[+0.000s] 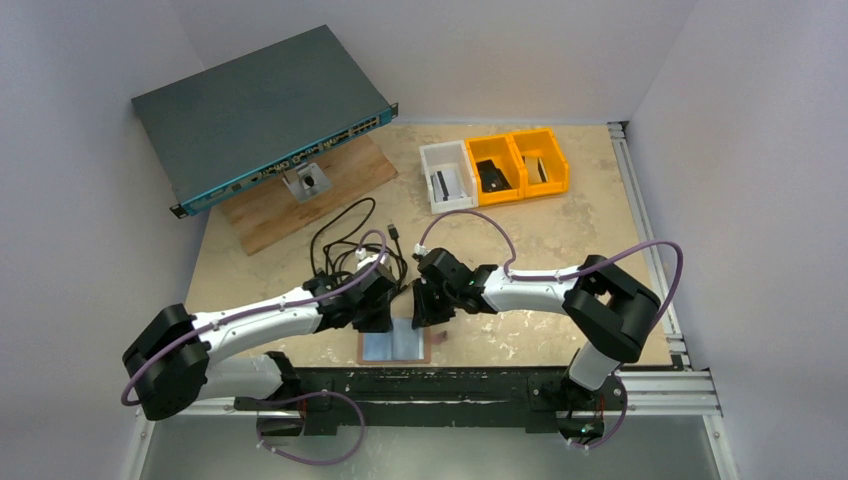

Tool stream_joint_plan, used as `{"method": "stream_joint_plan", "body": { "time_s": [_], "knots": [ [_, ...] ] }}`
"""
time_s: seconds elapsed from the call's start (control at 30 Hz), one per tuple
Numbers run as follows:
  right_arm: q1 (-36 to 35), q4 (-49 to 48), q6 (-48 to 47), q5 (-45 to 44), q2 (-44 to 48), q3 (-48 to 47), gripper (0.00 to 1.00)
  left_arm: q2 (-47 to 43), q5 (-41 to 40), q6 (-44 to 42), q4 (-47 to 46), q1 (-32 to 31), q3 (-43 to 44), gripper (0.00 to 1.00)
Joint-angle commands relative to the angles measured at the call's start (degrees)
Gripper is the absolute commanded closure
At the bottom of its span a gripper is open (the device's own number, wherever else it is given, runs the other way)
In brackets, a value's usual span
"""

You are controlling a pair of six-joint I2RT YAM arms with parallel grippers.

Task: Take the credit cards out of the card holder
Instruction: Remove the credit card from the card holder.

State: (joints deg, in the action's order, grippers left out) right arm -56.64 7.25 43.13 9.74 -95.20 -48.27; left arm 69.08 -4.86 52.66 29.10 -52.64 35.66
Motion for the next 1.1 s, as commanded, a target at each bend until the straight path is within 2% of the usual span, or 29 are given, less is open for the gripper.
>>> {"method": "stream_joint_plan", "body": {
  "time_s": [0.0, 0.17, 0.4, 0.67, 0.9, 1.07],
  "knots": [
    [-0.3, -2.4, 1.0, 2.0, -0.5, 0.7, 0.84, -2.9, 1.5, -3.8, -0.8, -1.4, 4.0, 0.7],
    [-0.3, -2.8, 1.2, 2.4, -0.9, 0.8, 0.84, 0.7, 2.6, -6.5, -1.9, -5.3, 5.9, 0.65],
    [-0.2, -3.6, 1.5, 3.3, -1.2, 1.3, 0.84, 5.0, -3.4, -7.0, 1.2, -12.0, 7.9, 0.61],
    [1.3, -6.0, 3.2, 4.8, 0.0, 3.5, 0.84, 7.2, -7.9, -6.2, 0.6, -15.1, 6.5, 0.54],
    [2.7, -6.9, 3.4, 7.1, 0.5, 4.1, 0.83, 13.0, -11.3, -5.1, 2.8, -17.6, 9.0, 0.54],
    [2.7, -8.8, 3.8, 8.0, -0.2, 4.3, 0.84, 16.3, -14.2, -3.7, 6.9, -18.5, 11.4, 0.61]
  ]
}}
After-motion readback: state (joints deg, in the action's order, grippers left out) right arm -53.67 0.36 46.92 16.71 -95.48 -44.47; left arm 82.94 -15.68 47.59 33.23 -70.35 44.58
